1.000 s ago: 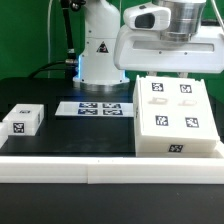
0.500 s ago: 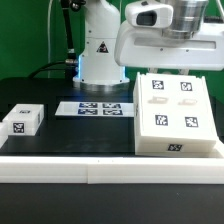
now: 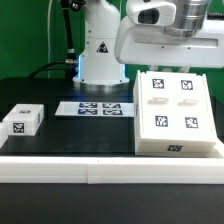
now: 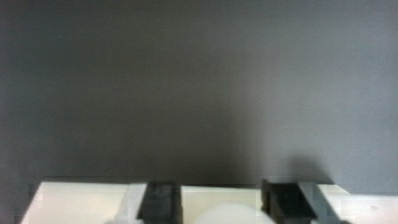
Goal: Assemble cabinet
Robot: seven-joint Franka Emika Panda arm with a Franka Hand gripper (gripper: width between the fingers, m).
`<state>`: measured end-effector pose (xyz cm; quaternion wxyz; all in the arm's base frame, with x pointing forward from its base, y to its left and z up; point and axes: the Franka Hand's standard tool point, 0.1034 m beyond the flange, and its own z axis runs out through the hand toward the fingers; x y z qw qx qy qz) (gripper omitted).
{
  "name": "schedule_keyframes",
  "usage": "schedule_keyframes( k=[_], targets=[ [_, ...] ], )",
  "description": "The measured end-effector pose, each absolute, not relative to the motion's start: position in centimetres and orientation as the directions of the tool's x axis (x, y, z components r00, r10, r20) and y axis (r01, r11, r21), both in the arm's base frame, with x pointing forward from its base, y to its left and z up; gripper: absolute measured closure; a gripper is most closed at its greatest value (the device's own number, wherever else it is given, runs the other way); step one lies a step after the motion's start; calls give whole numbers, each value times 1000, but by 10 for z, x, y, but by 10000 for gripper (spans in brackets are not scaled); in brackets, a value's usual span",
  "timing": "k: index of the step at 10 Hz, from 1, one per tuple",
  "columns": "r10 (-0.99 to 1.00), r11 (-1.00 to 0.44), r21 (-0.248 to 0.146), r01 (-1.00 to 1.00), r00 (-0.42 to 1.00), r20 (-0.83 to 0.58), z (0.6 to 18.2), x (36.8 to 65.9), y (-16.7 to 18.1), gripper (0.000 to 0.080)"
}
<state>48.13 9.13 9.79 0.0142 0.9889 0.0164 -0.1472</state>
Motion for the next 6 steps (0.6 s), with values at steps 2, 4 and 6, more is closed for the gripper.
schedule_keyframes(
  k=[2,4,6],
  targets=[
    [36,-998,27,49,932,-360,107,478,90,583],
    [39,-998,29,56,911,-410,122,486,91,583],
    [47,-998,23,61,913,-405,124,495,90,584]
  ],
)
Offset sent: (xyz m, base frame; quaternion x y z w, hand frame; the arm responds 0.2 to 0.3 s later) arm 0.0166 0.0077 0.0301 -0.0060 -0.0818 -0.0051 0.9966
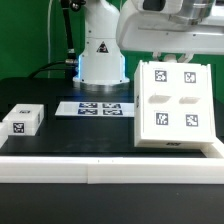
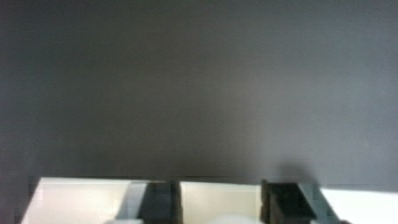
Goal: Assemble cabinet
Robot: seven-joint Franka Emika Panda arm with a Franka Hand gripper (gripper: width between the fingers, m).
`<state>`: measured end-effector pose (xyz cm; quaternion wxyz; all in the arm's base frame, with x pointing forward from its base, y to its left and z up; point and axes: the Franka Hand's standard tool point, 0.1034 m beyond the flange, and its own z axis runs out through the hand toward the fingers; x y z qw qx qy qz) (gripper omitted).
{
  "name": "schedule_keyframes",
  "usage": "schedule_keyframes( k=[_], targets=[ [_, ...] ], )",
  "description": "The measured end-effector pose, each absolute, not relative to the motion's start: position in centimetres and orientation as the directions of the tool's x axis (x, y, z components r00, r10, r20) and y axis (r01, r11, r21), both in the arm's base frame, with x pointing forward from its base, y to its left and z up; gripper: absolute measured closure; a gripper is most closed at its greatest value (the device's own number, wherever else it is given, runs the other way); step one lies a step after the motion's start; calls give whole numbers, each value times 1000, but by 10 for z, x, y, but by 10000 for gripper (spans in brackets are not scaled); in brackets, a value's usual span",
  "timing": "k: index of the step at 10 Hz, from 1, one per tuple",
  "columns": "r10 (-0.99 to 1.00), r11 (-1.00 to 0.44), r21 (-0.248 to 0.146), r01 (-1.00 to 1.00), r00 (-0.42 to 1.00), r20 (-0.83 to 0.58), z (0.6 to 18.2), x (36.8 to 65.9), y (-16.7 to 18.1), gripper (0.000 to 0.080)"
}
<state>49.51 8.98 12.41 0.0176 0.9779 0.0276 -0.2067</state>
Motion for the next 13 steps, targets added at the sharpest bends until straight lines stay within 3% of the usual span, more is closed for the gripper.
schedule_keyframes(
  k=[4,13],
  targets=[
    [44,-998,27,62,896,-442,121,488,88,586],
    [64,-996,26,82,907,-416,124,504,94,667]
  ],
)
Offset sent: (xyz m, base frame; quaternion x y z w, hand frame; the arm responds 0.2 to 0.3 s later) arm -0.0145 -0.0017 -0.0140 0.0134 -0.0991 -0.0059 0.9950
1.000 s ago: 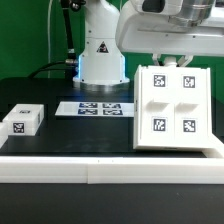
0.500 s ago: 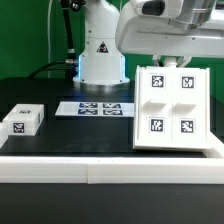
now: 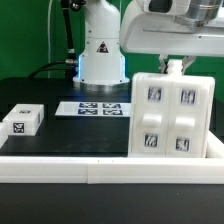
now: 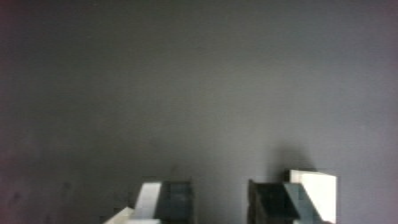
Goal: Assemble cabinet
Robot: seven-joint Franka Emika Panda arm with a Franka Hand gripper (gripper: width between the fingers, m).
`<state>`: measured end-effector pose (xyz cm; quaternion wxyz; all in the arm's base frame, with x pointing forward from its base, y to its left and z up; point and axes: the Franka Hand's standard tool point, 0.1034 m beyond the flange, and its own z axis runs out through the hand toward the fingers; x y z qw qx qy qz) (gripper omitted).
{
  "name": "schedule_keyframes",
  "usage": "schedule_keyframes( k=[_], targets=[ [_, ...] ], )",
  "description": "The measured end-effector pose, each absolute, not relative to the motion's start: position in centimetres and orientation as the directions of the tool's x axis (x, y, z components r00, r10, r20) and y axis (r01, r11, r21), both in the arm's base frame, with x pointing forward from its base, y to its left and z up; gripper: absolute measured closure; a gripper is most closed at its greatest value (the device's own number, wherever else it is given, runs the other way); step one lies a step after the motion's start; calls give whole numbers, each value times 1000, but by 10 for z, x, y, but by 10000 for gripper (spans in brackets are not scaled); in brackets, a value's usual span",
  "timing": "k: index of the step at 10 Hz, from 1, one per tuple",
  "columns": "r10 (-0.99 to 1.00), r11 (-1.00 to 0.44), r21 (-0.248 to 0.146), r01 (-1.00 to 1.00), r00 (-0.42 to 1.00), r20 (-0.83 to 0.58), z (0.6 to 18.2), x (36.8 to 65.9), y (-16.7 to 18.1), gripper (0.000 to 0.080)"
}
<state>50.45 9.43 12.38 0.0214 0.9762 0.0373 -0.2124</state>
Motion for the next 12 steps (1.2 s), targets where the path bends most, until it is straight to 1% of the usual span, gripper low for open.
schedule_keyframes(
  k=[2,3,5,6,7,8,9,11,12],
  targets=[
    [64,-996,26,82,907,-417,124,504,94,667],
    [64,-996,26,82,907,-417,124,504,94,565],
    [64,-996,26,82,907,-417,123,504,94,290],
    [64,-996,26,82,907,-417,123,504,94,290],
    [64,-996,26,82,907,-417,123,504,94,94],
    [64,-996,26,82,907,-417,123,504,94,26],
    [57,-997,32,77,910,-411,122,504,95,26],
    [-10,-996,90,24,930,-368,113,484,95,1],
    [-37,-995,100,-3,939,-341,107,474,96,1]
  ],
)
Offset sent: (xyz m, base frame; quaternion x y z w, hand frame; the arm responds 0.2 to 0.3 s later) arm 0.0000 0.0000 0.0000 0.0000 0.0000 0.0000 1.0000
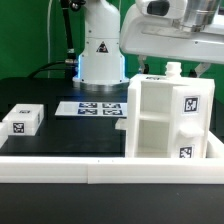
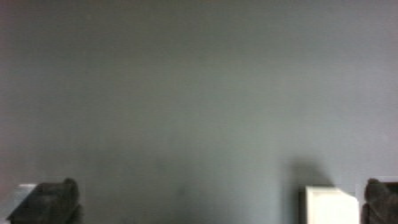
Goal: Assemble cabinet
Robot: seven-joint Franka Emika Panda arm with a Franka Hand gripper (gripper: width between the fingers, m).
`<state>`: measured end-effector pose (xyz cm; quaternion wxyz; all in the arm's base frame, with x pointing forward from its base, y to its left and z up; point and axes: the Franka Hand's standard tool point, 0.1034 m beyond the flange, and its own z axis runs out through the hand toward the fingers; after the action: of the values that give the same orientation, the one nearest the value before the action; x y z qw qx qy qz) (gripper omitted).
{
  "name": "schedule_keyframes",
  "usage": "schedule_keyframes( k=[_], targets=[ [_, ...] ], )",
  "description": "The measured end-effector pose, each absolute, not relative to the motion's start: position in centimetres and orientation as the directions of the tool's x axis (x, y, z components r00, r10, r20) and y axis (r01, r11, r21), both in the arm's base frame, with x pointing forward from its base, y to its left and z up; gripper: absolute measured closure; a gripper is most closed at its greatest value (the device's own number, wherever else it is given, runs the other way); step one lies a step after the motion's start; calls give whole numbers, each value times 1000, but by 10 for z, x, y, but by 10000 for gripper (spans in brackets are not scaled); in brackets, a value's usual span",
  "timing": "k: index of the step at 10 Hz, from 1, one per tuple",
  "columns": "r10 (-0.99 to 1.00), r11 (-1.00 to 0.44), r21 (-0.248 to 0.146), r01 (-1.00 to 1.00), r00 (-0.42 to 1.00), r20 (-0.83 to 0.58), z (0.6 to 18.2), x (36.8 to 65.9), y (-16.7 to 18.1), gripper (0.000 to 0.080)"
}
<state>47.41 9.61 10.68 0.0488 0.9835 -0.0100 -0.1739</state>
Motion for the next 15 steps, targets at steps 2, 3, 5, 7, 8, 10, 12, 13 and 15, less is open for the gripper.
schedule_keyframes(
  k=[2,3,5,7,8,10,12,13,15],
  targets=[
    [-59,-995,97,-34,960,-275,88,455,95,2],
    [-46,-995,96,-21,964,-264,80,446,94,2],
    [-8,-997,79,14,965,-264,72,441,86,2],
    [-8,-997,79,13,965,-264,72,441,87,2],
    [-7,-997,79,14,965,-264,72,441,86,2],
    [87,-994,35,100,960,-266,75,444,61,2],
    [100,-994,11,106,965,-242,67,441,18,2],
    [125,-992,1,129,966,-228,64,441,-2,2],
    [120,-992,0,124,967,-223,63,442,-23,2]
  ],
)
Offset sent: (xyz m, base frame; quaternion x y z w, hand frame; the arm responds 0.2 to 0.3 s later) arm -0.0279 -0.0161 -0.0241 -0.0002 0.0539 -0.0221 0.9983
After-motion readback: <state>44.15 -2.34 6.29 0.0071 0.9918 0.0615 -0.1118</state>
